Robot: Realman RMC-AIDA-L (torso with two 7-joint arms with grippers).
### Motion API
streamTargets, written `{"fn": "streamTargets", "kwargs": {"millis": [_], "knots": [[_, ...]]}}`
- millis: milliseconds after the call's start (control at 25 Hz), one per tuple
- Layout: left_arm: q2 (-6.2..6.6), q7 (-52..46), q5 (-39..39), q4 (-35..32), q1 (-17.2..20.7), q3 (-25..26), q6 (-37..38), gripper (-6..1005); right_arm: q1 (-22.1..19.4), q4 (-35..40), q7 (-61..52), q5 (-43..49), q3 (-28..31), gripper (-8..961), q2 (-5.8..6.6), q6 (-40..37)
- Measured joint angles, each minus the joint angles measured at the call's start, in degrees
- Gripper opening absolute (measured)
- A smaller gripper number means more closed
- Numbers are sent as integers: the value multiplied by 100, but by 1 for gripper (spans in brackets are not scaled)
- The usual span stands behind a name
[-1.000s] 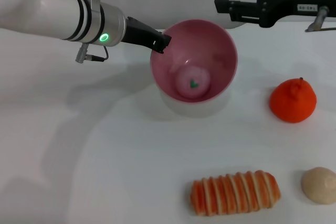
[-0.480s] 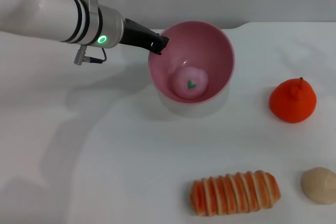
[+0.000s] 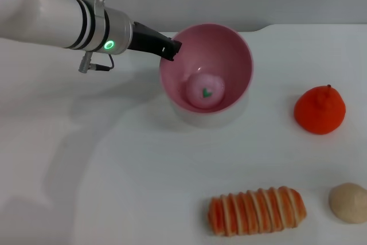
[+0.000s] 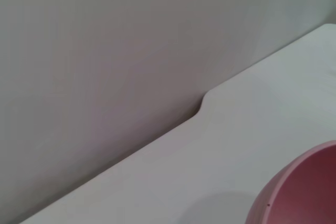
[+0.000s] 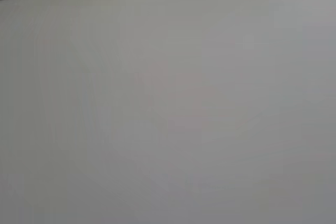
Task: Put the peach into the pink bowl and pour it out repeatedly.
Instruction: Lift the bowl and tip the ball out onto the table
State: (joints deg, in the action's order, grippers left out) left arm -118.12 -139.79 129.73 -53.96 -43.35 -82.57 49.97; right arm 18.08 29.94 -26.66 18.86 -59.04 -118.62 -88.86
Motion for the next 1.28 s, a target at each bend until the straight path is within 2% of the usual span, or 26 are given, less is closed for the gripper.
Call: {"fn": "streamTargets", "kwargs": {"millis": [200,280,480,600,760,880,1040,1280], "knots": [[-3,0,-2,-8,78,-13,-252,46,-59,-71,16,-48,163,520,-13,-11],[-25,41,-121,-87,218,-244,-728,46,-62,-171,17,-56,317,520,-13,-20],[-17,120,-578,-398,690,-1836,-2644,46,-38,-550,-19,-77,684,519,2,-34],[-20,287,-572,-769,1014,-2840,-3761,46,-40,-629,-18,-83,739,519,10,-34],[-19,667,-553,-944,1338,-3978,-5343,46,-73,-637,-15,-89,781,519,10,-33],[-15,870,-525,-988,1471,-4439,-6065,46,-82,-668,-23,-92,815,519,9,-29],[-15,1025,-377,-1009,1588,-4767,-6562,46,-92,-704,-27,-95,821,518,7,-4],[-21,1031,-310,-1016,1615,-4863,-6651,46,-80,-709,-37,-99,824,518,6,7]]}}
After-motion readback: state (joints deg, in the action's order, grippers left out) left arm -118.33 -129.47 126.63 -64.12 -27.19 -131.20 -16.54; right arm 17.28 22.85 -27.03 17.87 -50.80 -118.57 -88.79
